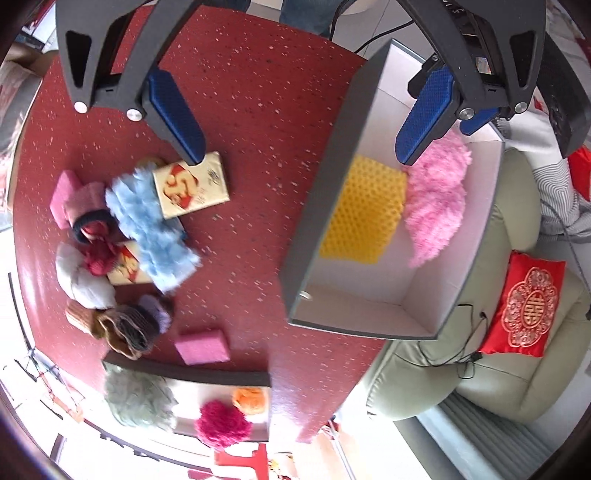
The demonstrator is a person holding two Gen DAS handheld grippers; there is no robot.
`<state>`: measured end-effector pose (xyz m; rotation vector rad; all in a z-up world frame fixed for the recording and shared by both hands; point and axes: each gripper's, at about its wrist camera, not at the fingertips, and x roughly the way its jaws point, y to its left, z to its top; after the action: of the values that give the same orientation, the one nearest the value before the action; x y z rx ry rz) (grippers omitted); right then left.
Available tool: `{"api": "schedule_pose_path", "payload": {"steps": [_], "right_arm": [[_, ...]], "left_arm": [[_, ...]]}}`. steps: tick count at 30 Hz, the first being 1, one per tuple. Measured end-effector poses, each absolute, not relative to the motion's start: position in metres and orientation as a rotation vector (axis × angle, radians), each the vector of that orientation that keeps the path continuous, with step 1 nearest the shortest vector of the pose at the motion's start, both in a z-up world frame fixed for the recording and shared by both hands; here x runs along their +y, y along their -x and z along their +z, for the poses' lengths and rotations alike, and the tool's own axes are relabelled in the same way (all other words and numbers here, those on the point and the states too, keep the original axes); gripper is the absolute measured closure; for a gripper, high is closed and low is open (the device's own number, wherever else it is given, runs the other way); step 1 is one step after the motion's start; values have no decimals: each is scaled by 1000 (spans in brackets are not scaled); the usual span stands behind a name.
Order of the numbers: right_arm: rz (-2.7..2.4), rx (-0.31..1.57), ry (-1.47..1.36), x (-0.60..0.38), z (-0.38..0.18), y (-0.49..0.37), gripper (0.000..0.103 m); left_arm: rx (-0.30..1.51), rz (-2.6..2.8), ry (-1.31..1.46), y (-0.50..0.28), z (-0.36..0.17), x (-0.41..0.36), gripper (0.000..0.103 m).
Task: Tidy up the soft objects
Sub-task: 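Withdraw both tools from the box back over the table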
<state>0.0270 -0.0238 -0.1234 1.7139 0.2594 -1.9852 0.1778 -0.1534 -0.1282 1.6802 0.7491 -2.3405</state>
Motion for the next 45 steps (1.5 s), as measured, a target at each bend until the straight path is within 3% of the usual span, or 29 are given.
{"api": "schedule_pose_path", "payload": {"steps": [11, 25, 34, 45], "right_arm": [[-2056, 131, -1794, 30, -122, -19, 0], [-2171, -162, -1885, 138, -116, 3, 0], [-2233, -270, -1936, 207, -124, 19, 0], [-2182, -359, -2051, 269, -158, 28, 0]], "left_arm": [[620, -2397, -1763, -150, -103, -118, 1], [411, -2469, -1927, -87, -77, -34, 1], [506, -2353, -2057, -35, -110, 15, 1], [610, -2074, -1946, 15, -180, 17, 1]]}}
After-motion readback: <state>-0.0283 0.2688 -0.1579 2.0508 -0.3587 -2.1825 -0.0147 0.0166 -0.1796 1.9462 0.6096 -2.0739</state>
